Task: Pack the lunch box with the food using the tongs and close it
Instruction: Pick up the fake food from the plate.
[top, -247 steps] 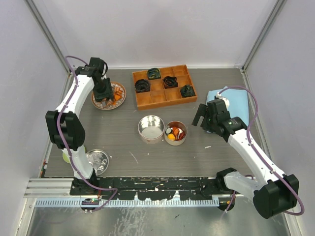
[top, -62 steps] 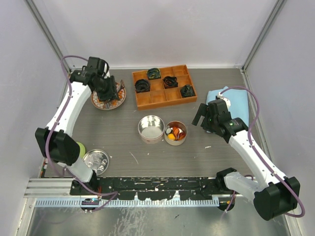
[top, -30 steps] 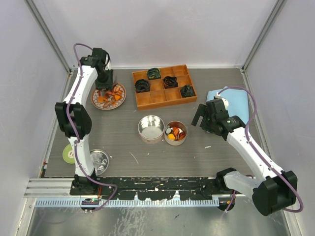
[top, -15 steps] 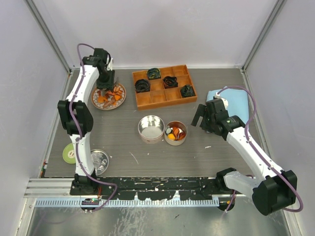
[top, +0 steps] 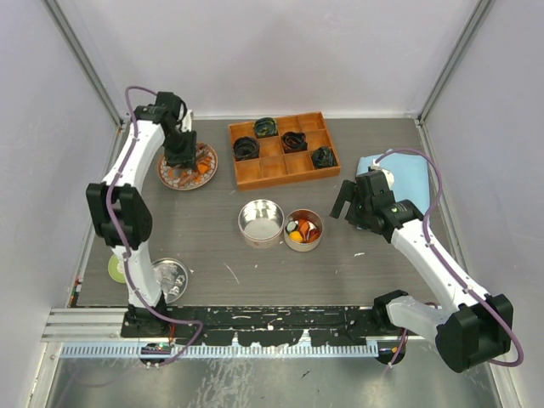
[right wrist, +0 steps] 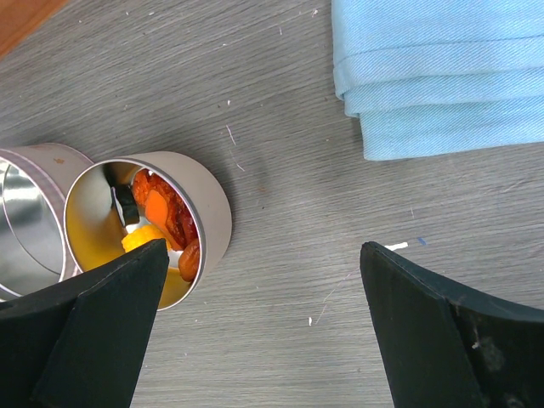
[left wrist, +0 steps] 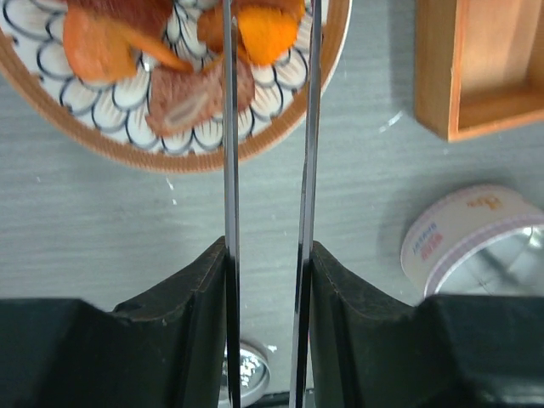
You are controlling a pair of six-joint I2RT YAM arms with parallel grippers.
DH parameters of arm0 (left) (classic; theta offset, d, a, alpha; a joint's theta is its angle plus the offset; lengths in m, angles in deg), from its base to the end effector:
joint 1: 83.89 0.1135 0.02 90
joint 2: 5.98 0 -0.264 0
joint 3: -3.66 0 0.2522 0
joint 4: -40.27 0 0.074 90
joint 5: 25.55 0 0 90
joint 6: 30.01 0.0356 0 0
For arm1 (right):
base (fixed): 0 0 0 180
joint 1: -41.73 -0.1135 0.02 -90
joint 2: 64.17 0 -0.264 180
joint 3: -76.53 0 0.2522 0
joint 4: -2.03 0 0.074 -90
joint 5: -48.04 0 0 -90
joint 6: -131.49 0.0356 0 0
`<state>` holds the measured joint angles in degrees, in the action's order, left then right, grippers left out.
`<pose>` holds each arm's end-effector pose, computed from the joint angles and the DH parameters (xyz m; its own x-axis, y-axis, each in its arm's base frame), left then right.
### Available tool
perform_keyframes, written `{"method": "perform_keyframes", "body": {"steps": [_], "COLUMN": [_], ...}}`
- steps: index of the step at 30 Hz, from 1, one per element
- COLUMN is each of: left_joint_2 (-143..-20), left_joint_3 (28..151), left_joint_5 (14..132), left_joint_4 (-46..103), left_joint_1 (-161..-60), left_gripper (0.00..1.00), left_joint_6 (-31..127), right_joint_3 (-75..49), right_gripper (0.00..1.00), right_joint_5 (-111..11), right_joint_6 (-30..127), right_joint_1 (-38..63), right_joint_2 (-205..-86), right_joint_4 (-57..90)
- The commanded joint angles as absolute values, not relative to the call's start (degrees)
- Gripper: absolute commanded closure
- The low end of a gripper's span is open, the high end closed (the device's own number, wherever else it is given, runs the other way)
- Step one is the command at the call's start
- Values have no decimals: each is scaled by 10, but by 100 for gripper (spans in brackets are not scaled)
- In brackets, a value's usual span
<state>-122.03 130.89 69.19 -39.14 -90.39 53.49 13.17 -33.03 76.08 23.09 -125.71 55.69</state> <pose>0.4209 -0.0509 0.2979 -0.9330 -0.0072 -0.3598 0.0379 0.9923 -0.1182 0.2043 0.0631 0.2678 -0.7410 0.3419 -0.5779 0.2378 0.9385 0.2503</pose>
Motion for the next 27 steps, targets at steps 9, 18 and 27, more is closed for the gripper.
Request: {"method": "perform_keyframes", "body": {"steps": [9, 18, 27], "left_joint_2": [-1094, -1099, -1126], "left_joint_3": [1186, 1175, 1195], "left_joint_5": [706, 706, 699], "left_joint_4": [-373, -372, -377], "left_joint_1": [-901, -904, -918], "left_gripper": [60, 58, 57], "left_joint_6": [520, 524, 524], "right_joint_3": [118, 123, 122], "right_gripper": [0, 0, 0], "right_joint_5": [-333, -333, -330], "right_joint_6": [758, 760, 760], "right_joint_1": [234, 233, 234], "right_joint_2": [-1260, -1256, -1259], "right_joint_4": [530, 530, 530]}}
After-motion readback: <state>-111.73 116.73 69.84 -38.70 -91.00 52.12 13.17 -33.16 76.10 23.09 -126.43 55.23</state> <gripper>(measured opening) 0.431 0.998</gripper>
